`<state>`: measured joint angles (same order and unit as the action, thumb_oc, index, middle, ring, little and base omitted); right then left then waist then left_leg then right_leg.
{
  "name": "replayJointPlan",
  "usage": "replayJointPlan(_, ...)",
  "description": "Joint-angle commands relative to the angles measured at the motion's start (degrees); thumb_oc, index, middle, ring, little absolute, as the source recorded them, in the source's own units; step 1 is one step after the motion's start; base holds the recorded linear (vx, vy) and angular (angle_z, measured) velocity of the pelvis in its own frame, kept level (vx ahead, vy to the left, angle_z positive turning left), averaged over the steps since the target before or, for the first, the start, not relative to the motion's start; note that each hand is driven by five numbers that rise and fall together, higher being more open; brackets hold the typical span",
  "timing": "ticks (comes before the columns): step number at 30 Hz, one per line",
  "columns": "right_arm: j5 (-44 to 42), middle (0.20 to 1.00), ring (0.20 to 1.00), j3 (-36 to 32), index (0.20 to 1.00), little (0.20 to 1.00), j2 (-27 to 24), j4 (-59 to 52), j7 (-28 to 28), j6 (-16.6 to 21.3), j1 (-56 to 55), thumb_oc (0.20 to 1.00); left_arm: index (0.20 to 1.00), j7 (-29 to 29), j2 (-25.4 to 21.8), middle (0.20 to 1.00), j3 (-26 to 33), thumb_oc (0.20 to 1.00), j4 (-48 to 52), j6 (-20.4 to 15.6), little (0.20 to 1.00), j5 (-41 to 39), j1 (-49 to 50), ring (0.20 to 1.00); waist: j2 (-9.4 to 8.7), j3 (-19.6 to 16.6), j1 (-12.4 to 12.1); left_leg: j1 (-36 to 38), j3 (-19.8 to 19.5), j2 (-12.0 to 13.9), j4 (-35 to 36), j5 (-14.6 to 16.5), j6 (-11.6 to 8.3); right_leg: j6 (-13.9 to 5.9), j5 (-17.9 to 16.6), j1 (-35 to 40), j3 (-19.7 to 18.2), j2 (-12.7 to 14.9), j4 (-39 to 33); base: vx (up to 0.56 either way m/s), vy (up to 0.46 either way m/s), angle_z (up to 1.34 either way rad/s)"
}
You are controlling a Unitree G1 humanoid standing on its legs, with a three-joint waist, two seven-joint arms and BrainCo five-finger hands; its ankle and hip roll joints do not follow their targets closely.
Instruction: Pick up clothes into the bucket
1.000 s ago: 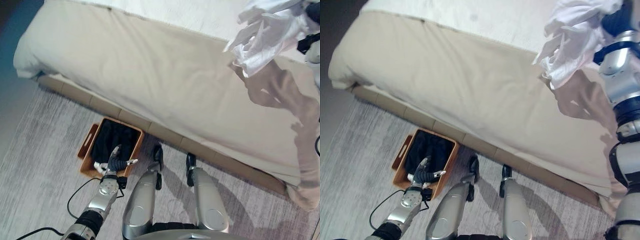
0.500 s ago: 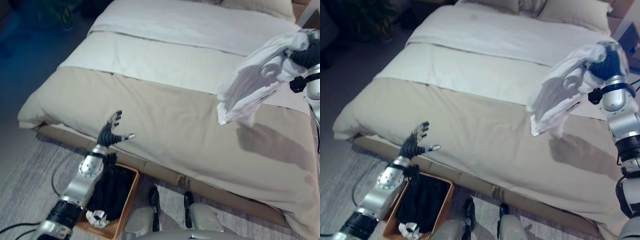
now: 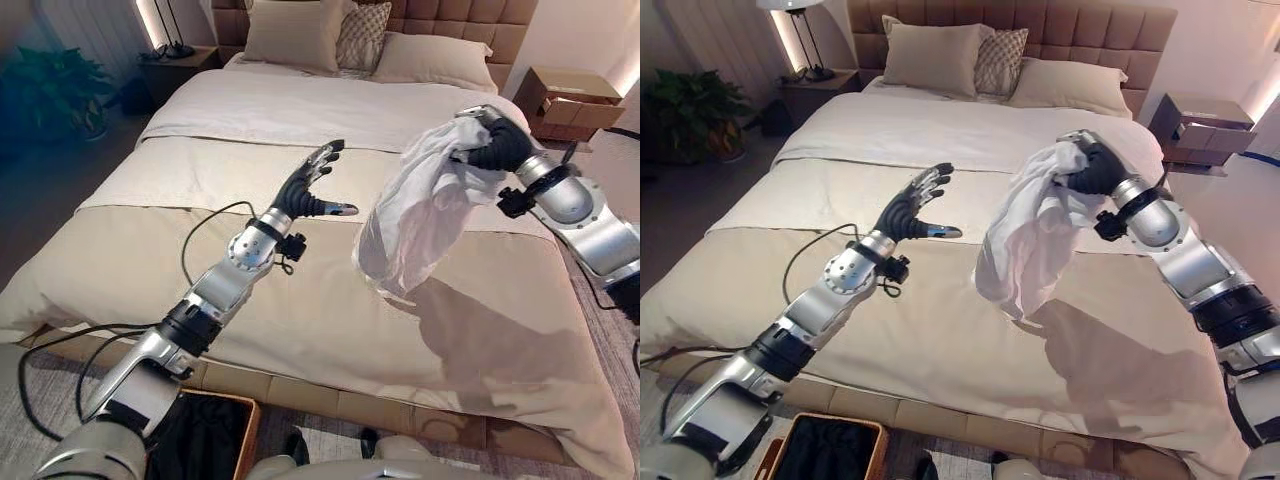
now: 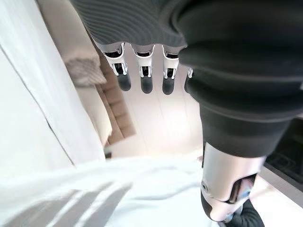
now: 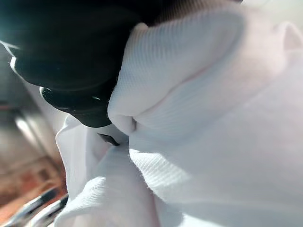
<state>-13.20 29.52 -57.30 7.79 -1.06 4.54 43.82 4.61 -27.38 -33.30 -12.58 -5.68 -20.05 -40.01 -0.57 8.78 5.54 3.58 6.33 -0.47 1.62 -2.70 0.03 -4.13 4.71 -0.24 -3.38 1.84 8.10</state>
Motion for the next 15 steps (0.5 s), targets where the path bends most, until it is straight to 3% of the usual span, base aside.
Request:
replayJointPlan(1,-3.88,0.2,0.2,-1.1,0.2,0.2,1.92,-5.5,-0.88,3.24,5.47,0.2,1.0,0.85,1.94,1.0,-1.41,1.0,-4.59,-0.95,1.0,-1.67,-2.72,1.0,-2.11,-4.67,-1.4,-0.68,-0.45,-1.23,-5.23,6.41,0.74,-3.45,-6.17,-1.05,0.3,2.58,-4.03,0.0,0.0,0.0)
replayJointPlan(8,-4.65,0.2,0.2,-1.47,0.2,0.2,4.62,-14.69,0.02,4.34,5.69,0.2,1.0,2.62,6.57,1.0,-1.66,1.0,-9.9,1.03,1.0,3.56,-4.74,1.0,-2.07,-4.98,-1.64,-0.35,-1.65,-1.3,-5.21,6.4,0.74,-3.31,-5.78,0.05,1.57,2.81,-4.38,0.0,-0.004,0.01)
replayJointPlan(15,-6.52,0.2,0.2,-2.22,0.2,0.2,5.79,-18.58,0.78,4.99,5.18,0.2,1.0,1.42,8.61,1.0,-2.88,1.0,-10.79,1.32,1.0,2.01,-5.55,1.0,-1.93,-5.11,-1.69,-0.22,-2.43,-1.45,-5.15,6.31,0.76,-3.17,-5.55,0.69,2.35,3.03,-4.47,0.01,-0.006,0.04)
